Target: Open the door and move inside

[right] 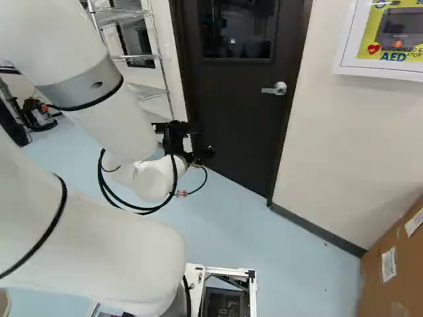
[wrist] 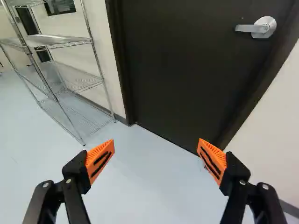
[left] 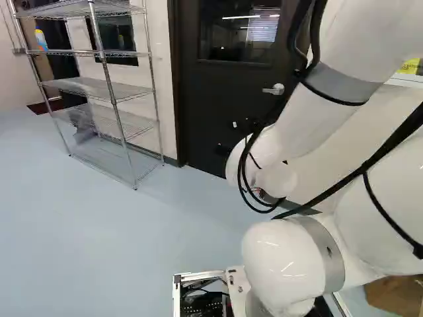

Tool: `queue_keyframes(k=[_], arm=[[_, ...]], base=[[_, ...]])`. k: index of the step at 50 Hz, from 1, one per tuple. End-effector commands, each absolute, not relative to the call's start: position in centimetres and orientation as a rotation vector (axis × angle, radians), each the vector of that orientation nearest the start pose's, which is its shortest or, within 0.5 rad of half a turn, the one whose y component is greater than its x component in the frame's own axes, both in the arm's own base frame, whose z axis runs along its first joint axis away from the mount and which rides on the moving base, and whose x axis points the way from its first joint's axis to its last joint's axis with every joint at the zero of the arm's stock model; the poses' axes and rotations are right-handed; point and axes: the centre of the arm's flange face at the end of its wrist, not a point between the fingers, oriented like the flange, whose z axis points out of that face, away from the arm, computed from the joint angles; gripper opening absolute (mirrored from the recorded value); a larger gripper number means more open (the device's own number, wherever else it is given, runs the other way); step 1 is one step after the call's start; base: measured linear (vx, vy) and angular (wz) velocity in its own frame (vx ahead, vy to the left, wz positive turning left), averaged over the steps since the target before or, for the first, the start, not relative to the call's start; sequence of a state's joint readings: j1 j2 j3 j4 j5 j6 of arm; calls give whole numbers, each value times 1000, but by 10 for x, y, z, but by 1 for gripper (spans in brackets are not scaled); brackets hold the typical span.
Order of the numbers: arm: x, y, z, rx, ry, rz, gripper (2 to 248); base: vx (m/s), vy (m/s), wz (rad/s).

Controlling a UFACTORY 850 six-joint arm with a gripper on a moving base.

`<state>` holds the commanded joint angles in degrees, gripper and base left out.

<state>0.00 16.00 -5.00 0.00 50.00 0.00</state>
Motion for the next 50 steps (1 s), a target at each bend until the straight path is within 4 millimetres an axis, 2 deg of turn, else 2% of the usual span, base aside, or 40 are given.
queue_keyframes(k=[50], arm=[[270, 0, 366, -2558, 0, -1824, 247]], base=[[300, 3, -42]])
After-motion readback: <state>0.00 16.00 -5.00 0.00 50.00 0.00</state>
